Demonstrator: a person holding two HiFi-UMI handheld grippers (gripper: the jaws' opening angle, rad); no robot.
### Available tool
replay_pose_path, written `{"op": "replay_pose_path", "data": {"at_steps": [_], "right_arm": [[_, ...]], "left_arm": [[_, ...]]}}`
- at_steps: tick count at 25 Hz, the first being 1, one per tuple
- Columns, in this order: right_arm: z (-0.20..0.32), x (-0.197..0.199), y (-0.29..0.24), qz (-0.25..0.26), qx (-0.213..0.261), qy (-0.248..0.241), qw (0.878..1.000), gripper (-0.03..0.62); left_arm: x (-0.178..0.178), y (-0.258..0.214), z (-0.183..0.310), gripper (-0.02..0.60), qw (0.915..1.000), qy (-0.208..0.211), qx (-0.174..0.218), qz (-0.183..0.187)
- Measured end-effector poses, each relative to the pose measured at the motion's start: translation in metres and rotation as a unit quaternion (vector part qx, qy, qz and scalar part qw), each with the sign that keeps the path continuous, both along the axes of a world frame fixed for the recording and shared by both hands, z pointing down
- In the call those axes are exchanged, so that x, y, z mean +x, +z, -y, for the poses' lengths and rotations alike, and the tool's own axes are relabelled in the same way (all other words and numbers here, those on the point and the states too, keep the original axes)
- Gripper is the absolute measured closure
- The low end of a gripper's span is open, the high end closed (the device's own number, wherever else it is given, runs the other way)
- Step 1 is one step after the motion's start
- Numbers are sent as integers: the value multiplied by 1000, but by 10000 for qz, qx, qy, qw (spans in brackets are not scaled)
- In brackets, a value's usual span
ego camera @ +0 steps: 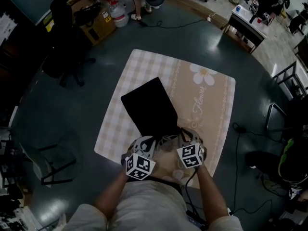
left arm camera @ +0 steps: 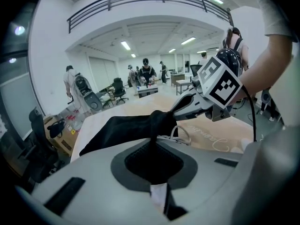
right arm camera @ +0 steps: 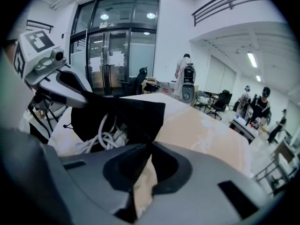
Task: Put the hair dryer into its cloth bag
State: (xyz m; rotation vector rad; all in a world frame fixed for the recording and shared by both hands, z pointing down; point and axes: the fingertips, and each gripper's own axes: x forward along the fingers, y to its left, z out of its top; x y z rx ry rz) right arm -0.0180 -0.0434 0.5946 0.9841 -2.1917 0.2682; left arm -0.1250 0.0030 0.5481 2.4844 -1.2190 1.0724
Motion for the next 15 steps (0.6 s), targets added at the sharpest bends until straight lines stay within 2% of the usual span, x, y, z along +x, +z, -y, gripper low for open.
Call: {"op": "replay_pose_path", "data": {"at_steps": [1, 5, 7, 8, 12, 15], "right_arm": [[3, 1, -1, -30, 78, 5, 10000, 563], [2, -2, -2, -19, 134, -174, 9998, 571], [0, -3, -3, 16, 116, -194, 9997, 572], [0, -3, -3, 28, 118, -191, 9997, 572], [0, -4, -5, 39, 170, -186, 9997, 572], [0, -5, -5, 25, 183, -170, 9997, 572]], "left_arm": [[0, 0, 1, 569, 10000, -50, 34, 3], [-8, 2, -1, 553, 9987, -492, 119, 0], [-12, 5, -8, 411, 9976, -683, 8, -114], [-14, 7, -13, 385, 9969, -762, -68, -178], [-15, 29, -34, 376, 9957, -812, -396, -197], [-17, 39, -39, 376, 9949, -875, -487, -136]]}}
